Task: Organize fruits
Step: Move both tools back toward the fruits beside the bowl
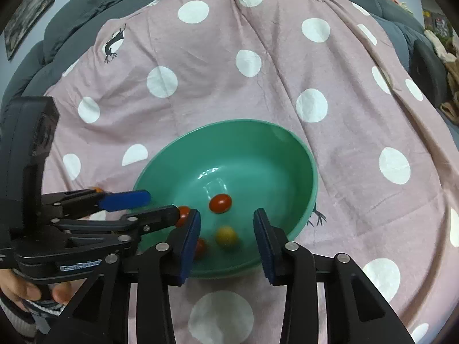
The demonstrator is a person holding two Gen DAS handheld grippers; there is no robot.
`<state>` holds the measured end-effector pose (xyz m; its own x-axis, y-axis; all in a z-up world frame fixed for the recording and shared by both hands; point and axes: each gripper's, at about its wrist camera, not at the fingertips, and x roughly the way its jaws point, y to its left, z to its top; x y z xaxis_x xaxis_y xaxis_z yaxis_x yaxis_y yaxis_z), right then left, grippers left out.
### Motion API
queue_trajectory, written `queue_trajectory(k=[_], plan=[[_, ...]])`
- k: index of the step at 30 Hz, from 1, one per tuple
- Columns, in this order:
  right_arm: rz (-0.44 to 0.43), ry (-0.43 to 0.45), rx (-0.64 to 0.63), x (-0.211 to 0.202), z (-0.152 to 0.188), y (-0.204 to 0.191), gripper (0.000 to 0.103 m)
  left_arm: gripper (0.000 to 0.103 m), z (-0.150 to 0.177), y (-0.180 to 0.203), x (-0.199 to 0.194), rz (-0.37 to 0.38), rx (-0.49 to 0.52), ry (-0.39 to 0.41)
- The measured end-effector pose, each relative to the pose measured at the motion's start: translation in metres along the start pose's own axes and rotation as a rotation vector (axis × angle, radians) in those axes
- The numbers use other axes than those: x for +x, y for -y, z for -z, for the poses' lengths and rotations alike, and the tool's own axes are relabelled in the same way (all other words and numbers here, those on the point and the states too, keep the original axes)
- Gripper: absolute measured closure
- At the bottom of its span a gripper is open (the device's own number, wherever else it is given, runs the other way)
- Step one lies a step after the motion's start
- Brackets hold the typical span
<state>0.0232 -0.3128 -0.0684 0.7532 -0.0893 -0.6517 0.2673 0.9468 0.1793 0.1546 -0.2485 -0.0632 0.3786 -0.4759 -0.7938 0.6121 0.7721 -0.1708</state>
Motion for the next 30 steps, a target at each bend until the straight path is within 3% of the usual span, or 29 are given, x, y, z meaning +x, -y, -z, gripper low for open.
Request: queue_trajectory(k=[7, 15, 23, 30], plan=[[-0.010, 0.024, -0.005, -0.018, 0.004, -0.008, 0.064, 0.033, 0.018, -0.010, -0.033, -0.018, -0.048, 0.044], [-0.103, 0.036, -0.045, -0.044, 0.021, -0.037, 0.063, 0.021, 0.091, -0.051, -0.077, -0.104, -0.188, 0.036], [-0.174, -0.086, -0.127, -0.039, 0.056, -0.065, 0.063, 0.021, 0.191, -0.106, -0.121, -0.189, -0.409, -0.014], [-0.230, -0.178, -0.141, -0.025, 0.077, -0.087, 0.063, 0.021, 0.229, -0.123, -0.148, -0.210, -0.490, 0.005]])
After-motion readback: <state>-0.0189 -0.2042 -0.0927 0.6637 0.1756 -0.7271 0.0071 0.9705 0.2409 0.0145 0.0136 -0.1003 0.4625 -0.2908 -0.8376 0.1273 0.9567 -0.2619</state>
